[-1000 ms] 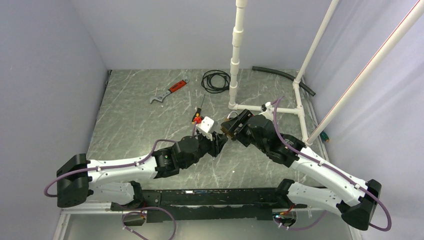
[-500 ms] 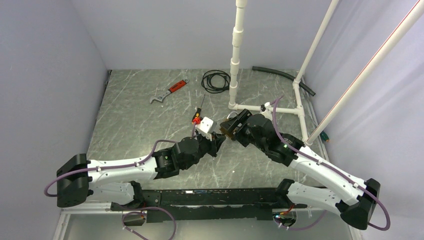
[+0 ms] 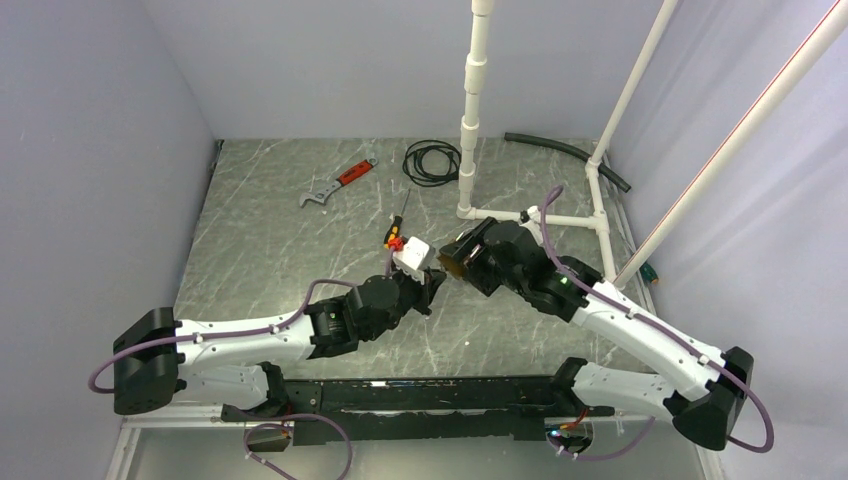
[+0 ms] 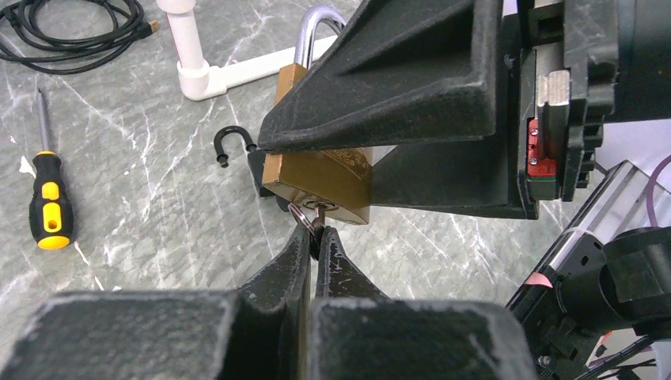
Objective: Unlock with the key
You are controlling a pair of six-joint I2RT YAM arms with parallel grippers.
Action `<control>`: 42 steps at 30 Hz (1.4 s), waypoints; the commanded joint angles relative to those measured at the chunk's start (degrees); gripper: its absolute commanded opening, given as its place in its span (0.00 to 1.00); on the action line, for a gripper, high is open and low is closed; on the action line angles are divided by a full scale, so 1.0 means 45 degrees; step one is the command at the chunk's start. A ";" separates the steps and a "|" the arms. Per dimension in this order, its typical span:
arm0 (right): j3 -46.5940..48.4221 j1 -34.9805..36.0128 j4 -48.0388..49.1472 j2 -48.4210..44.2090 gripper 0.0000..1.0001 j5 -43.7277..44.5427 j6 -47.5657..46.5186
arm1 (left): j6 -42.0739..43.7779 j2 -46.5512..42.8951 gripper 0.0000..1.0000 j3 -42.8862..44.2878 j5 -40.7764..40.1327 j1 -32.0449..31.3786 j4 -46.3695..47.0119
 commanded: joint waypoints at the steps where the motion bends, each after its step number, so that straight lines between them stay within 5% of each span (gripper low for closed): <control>1: 0.0943 0.0192 0.0505 -0.0050 0.00 -0.1447 0.0686 | 0.0854 -0.0020 0.00 0.0122 0.0201 0.0047 0.0802; 15: 0.1208 0.0036 -0.0019 0.0736 0.00 -0.2419 0.1160 | 0.5627 0.1777 0.00 0.0012 -0.2043 -0.1793 0.3656; 30: 0.0952 -0.0131 0.0206 0.0478 0.00 -0.2595 0.0973 | 0.7274 0.2171 0.00 -0.0161 -0.2670 -0.2227 0.4891; 42: 0.0629 -0.0314 0.0335 0.0111 0.00 -0.2624 0.1012 | 1.1146 0.3356 0.00 -0.0376 -0.3495 -0.3367 0.7633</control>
